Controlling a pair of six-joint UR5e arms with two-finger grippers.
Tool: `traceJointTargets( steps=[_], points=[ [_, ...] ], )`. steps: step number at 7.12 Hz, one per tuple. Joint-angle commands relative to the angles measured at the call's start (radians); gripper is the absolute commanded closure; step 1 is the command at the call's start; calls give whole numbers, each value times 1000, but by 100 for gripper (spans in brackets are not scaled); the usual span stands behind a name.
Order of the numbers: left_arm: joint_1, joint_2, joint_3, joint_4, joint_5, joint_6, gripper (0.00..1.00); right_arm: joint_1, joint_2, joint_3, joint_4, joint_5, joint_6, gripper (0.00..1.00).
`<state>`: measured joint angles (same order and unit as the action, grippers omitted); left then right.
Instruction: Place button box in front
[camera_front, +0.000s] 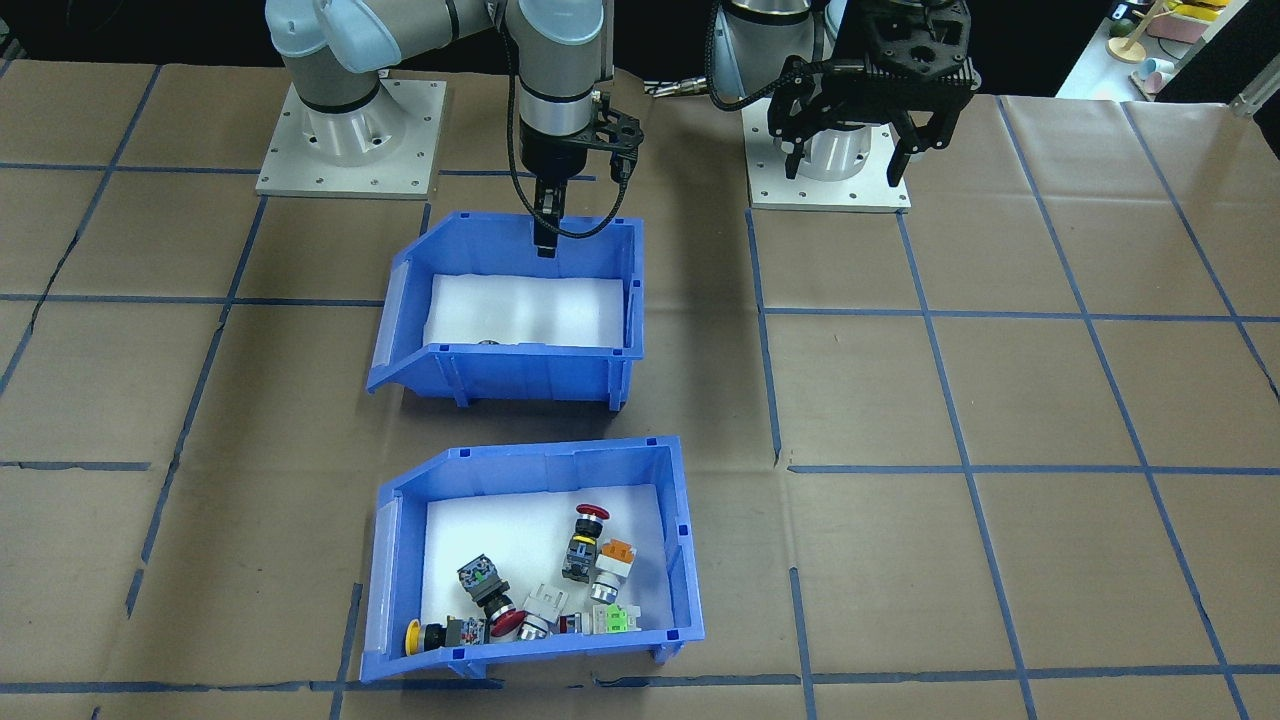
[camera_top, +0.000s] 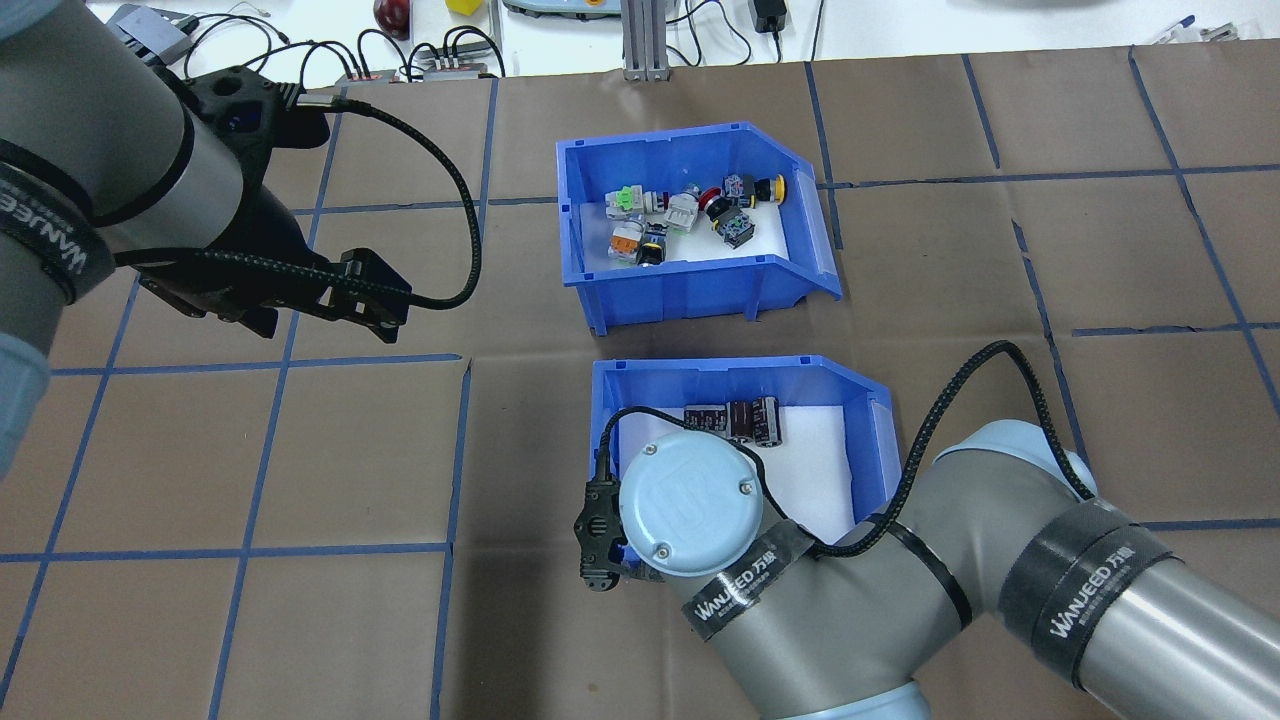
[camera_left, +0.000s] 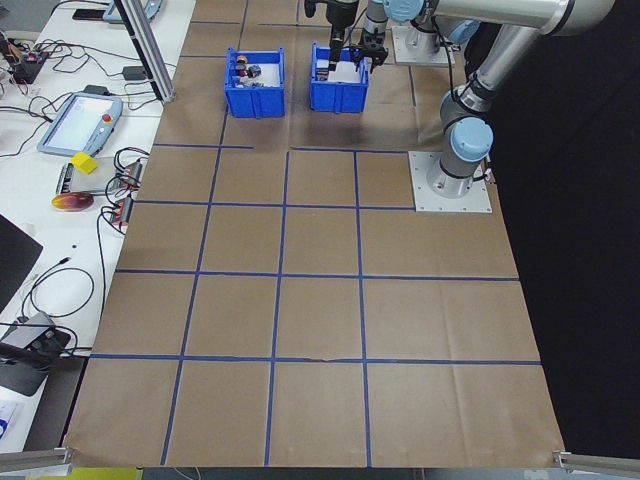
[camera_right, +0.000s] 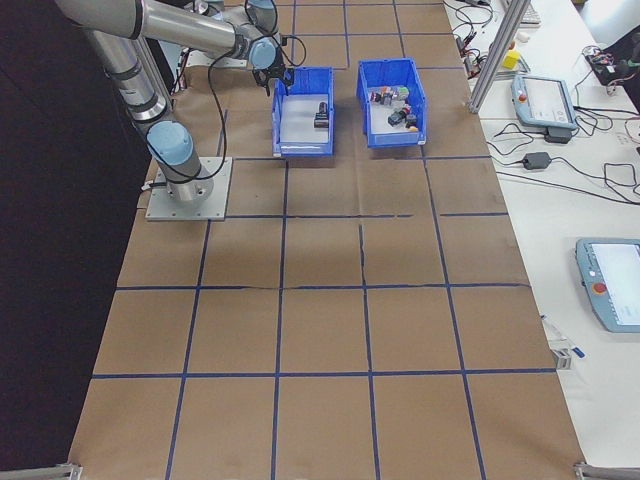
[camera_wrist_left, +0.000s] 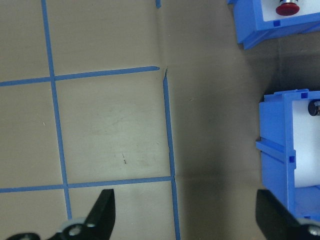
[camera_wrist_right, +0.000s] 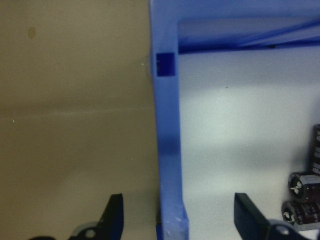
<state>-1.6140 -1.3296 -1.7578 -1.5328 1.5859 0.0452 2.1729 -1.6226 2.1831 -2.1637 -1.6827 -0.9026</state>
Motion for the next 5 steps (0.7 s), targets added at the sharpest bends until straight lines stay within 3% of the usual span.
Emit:
traceJointTargets(
  steps=[1,2,5],
  points=[
    [-4,1,-6,-44,-1,1,1,-44,-71,-11,10,-3,-7,0],
    [-4,1,-6,-56,-7,-1,1,-112,-98,-23,28,-3,-6,0],
    [-3,0,-6,-64,-21,-1,1,-264,-118,-136,230,9,33,0]
  ],
)
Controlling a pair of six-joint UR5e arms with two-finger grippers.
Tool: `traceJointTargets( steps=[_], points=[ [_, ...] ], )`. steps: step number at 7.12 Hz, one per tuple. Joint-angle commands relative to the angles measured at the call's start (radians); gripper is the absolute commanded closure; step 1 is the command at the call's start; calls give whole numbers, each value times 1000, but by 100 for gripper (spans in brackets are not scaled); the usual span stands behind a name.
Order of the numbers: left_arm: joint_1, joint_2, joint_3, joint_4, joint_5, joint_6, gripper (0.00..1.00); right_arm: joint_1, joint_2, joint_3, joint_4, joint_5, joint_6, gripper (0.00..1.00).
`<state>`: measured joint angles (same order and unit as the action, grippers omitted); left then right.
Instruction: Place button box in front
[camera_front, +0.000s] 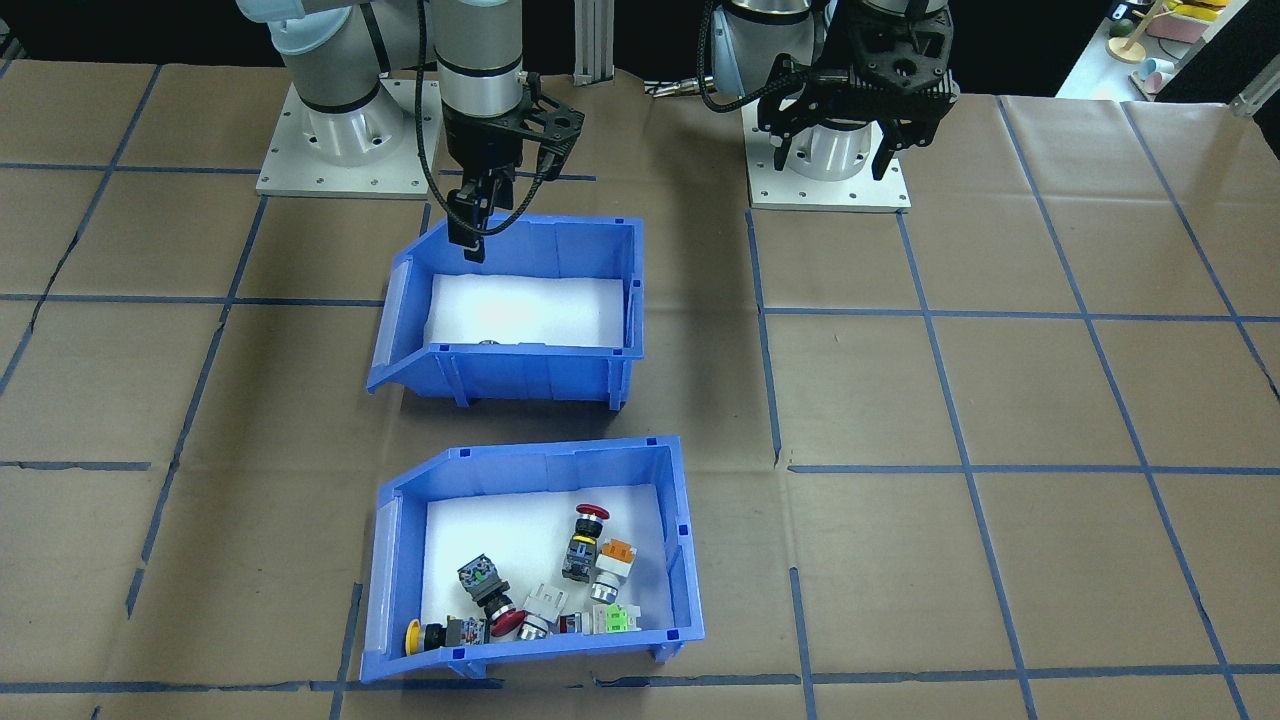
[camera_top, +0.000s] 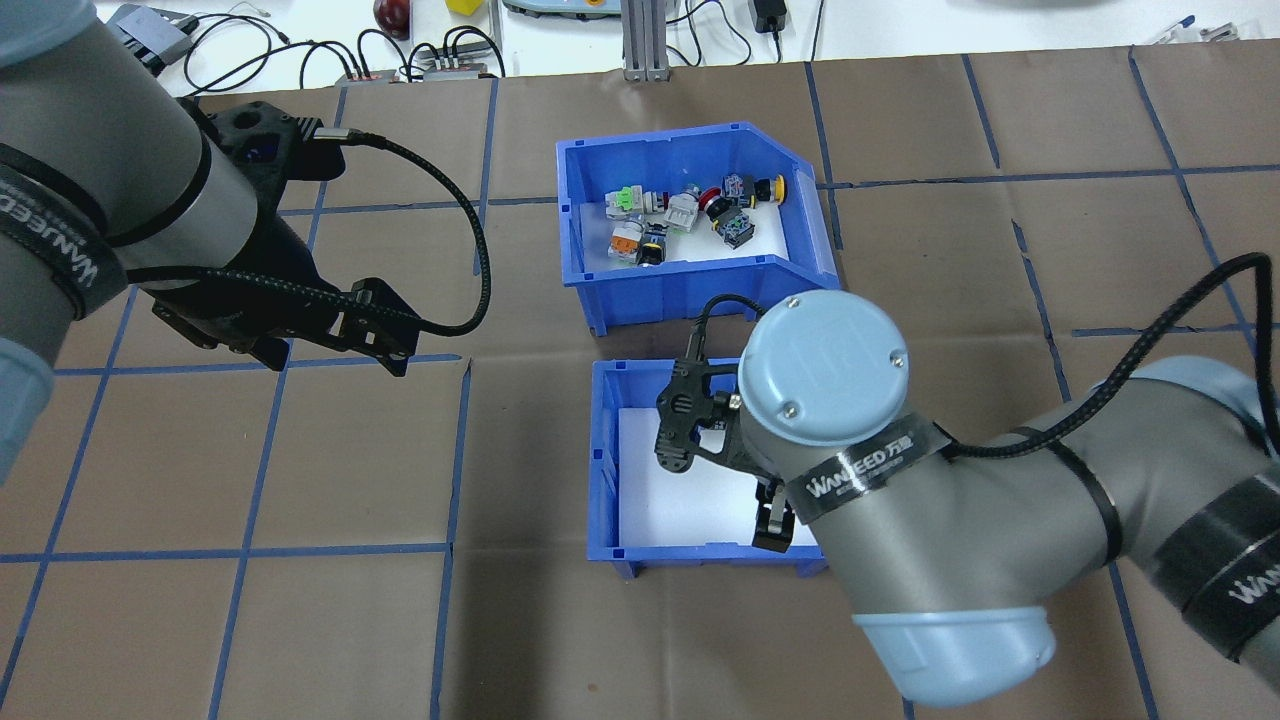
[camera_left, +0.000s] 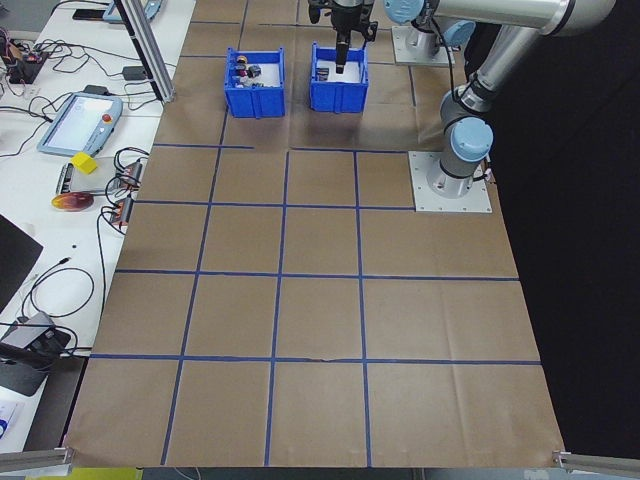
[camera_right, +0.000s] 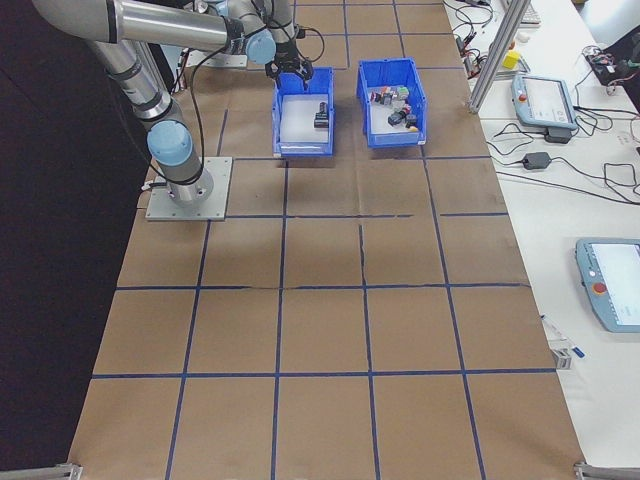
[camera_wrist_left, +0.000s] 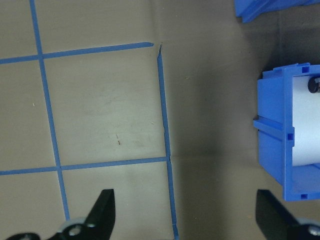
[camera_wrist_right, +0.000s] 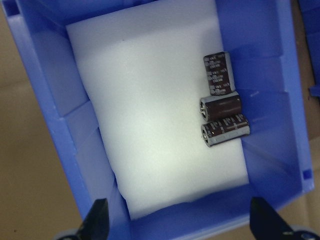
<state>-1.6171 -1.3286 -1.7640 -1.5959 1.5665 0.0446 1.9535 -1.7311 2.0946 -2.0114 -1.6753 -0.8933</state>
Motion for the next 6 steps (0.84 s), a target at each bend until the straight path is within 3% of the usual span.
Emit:
traceJointTargets(
  steps=[1,4,6],
  points=[
    [0,-1,0,-1,-2,0,1,-59,-8,-74,86,0,33,0],
    [0,-3,-2,-1,-3,0,1,-291,-37,-151,175,2,215,0],
    [0,0,0,7,1,0,1,-390,-44,-192,197,3,470,0]
  ],
)
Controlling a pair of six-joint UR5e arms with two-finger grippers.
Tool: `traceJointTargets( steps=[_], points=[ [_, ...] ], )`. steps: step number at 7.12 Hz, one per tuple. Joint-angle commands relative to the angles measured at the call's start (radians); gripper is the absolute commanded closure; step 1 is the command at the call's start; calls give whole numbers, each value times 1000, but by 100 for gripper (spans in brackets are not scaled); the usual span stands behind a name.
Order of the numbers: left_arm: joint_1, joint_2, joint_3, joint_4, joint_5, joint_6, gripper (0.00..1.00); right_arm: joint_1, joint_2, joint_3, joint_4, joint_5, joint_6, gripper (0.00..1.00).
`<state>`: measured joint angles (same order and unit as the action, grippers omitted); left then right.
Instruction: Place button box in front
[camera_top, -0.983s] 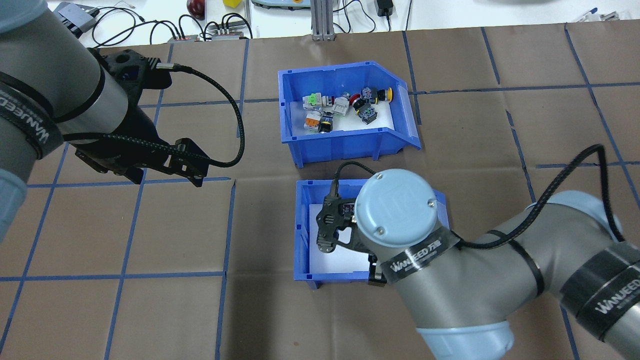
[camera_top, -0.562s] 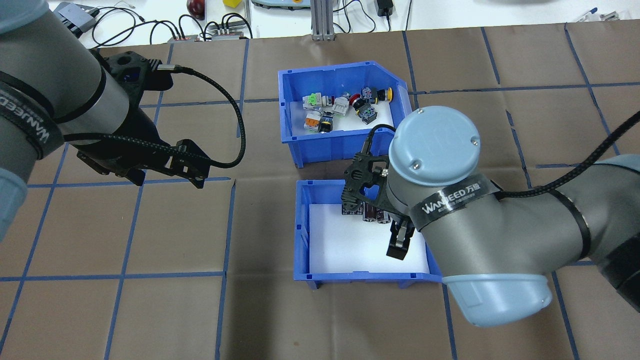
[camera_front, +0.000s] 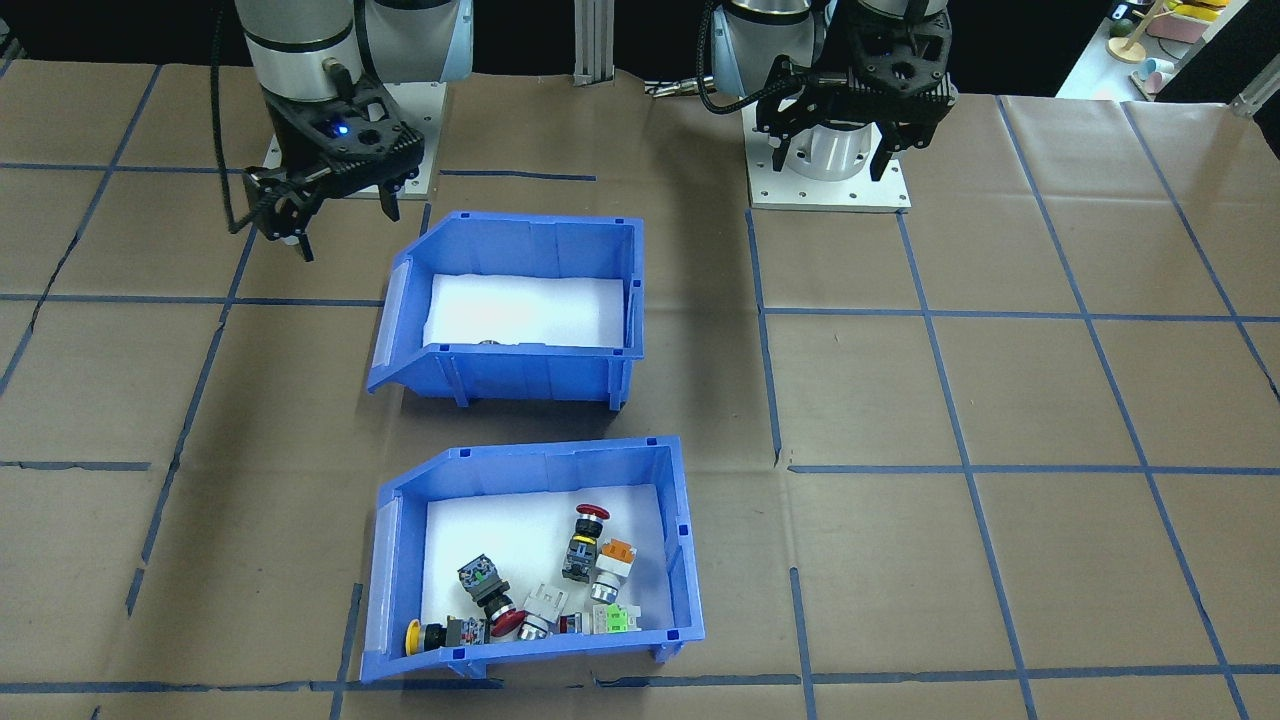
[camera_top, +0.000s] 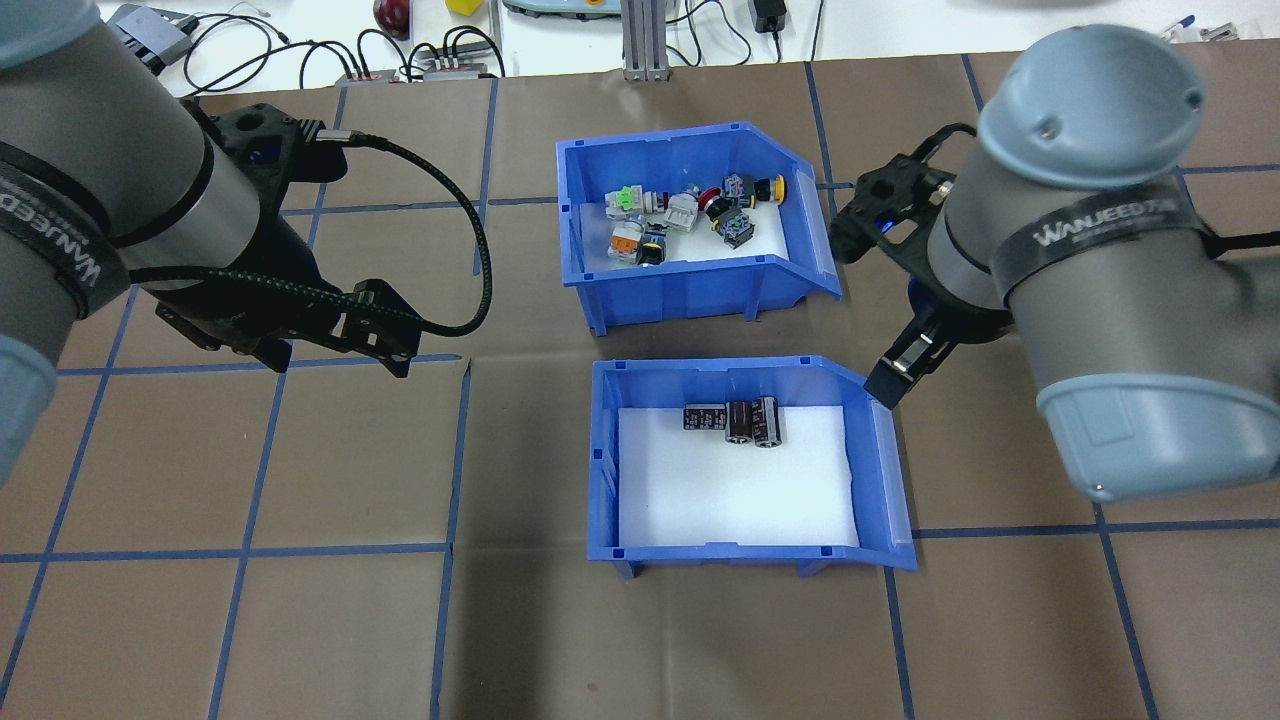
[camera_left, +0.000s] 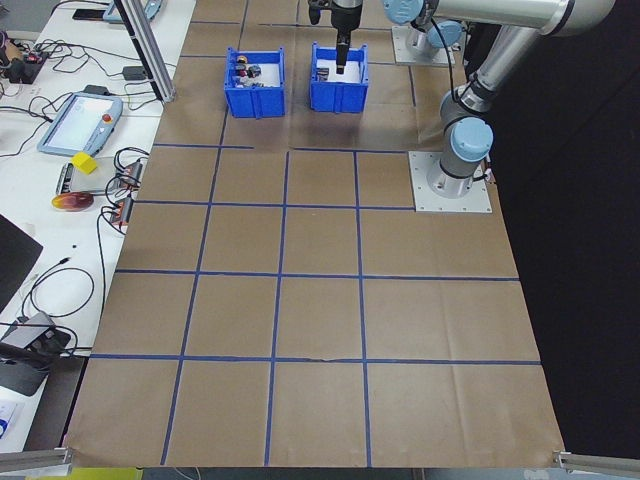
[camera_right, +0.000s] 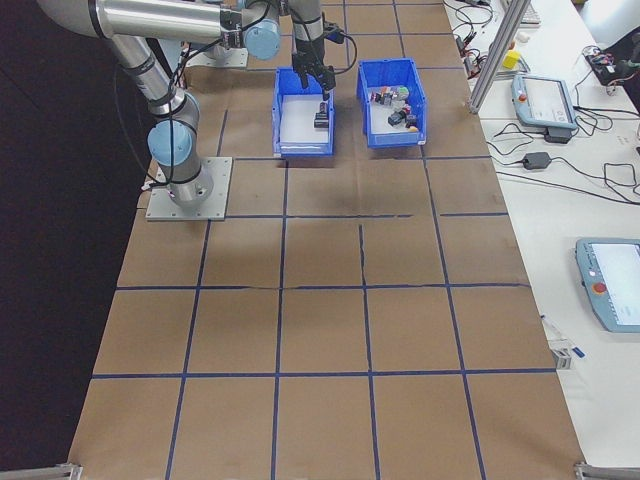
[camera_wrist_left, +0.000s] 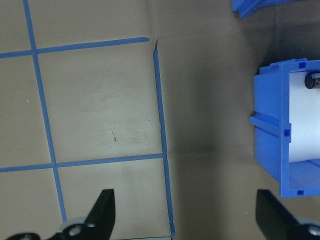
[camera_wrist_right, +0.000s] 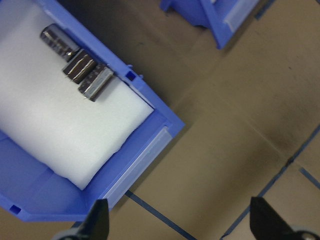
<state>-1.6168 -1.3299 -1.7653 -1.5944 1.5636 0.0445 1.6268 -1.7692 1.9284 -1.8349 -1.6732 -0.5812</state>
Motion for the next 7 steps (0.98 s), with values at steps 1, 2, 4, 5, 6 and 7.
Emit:
traceJointTargets(
  steps=[1,2,4,5,6,7],
  points=[
    [0,3,4,8,4,0,1,-74,-1,-69,79,19,305,0],
    [0,1,4,19,4,0,1,-74,13,-125,115,38,477,0],
    [6,1,24,19,16,0,1,-74,127,-260,191,56,613,0],
    [9,0,18,19,19,0,1,-74,192,-332,269,55,653,0],
    [9,-8,14,19,19,-5,1,-73,201,-344,295,55,690,0],
    [9,0,9,25,19,-3,1,-73,206,-339,298,56,690,0]
  ],
)
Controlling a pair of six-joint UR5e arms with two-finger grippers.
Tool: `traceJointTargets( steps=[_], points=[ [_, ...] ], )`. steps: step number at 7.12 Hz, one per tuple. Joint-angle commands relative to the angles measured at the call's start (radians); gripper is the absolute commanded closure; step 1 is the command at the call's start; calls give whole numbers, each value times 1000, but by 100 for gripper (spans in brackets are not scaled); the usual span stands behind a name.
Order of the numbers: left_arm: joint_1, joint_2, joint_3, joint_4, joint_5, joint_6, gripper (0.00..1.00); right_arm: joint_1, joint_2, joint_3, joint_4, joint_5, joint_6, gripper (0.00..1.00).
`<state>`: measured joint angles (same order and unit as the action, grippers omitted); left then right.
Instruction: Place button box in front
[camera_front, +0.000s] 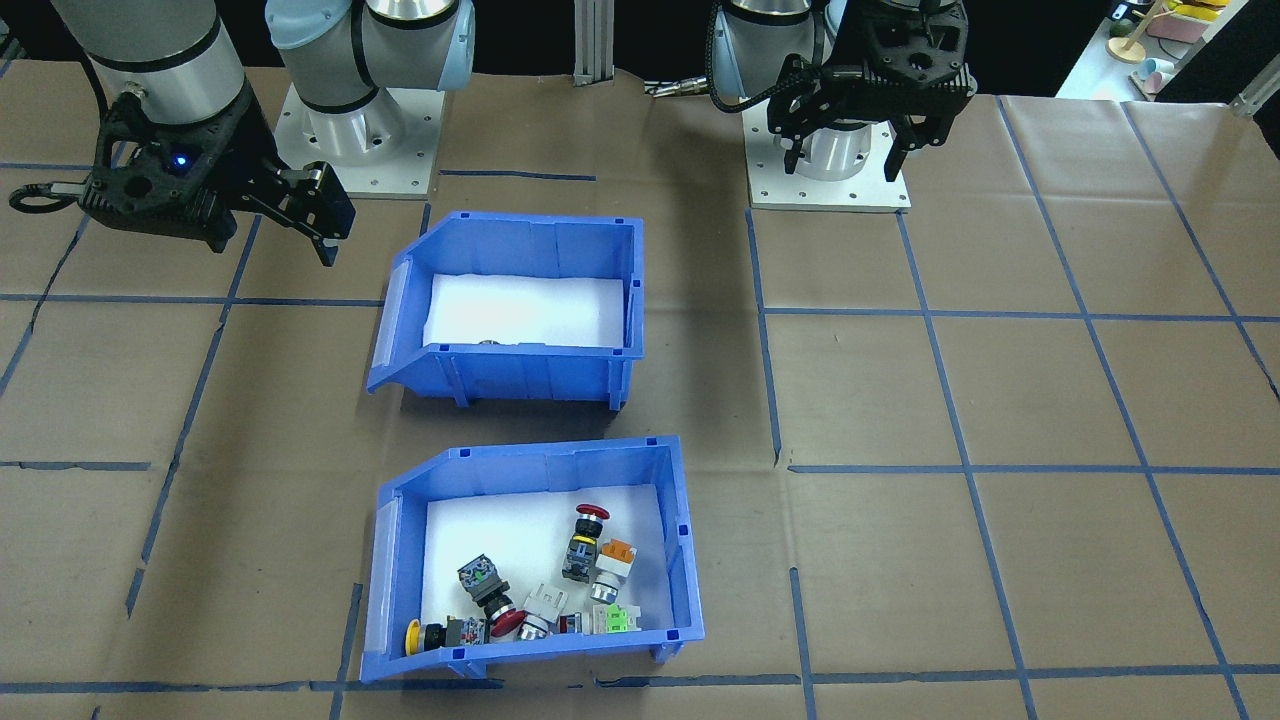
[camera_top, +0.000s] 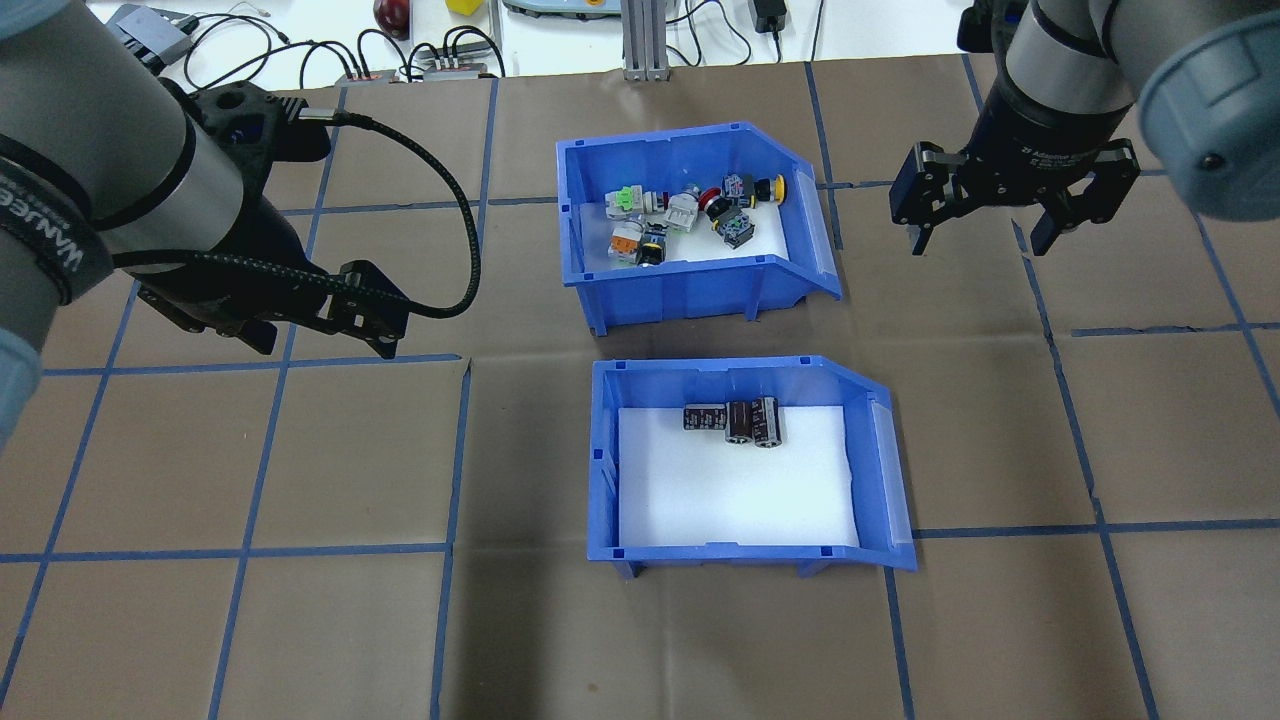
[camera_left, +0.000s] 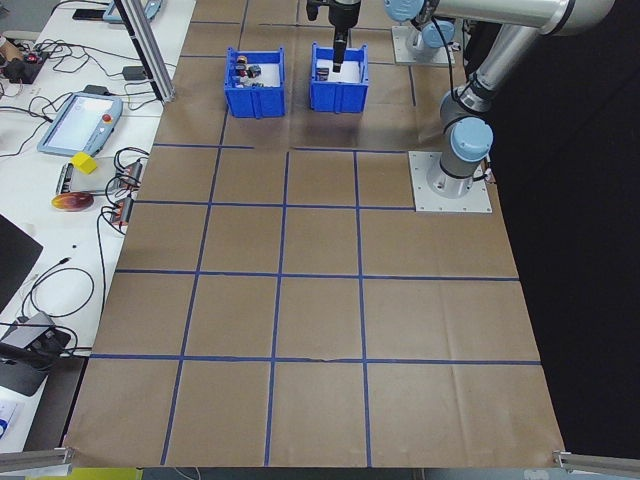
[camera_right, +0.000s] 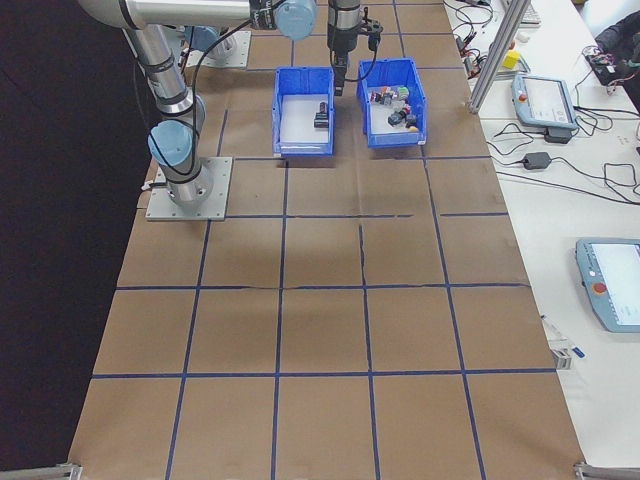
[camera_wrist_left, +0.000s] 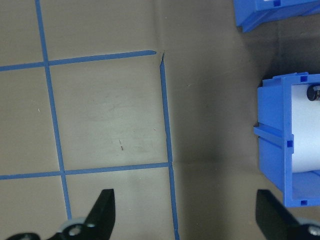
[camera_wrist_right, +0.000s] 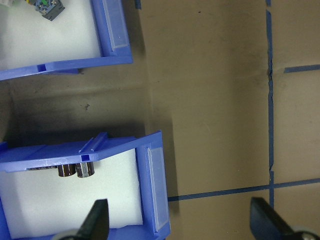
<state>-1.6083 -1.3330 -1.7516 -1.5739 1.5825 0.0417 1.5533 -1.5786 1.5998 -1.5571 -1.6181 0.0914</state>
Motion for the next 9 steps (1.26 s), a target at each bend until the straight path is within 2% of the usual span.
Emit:
traceJointTargets(
  steps=[1,2,3,9],
  points=[
    [1,3,-9,55,1,1,1,1,15,-6,20,1,21,0],
    [-1,2,-12,80,2,1,1,1,14,-6,20,7,19,0],
    [1,5,-13,80,4,1,1,1,17,0,20,51,19,0],
    [-1,6,-14,80,4,3,1,1,14,0,17,38,7,0]
  ],
)
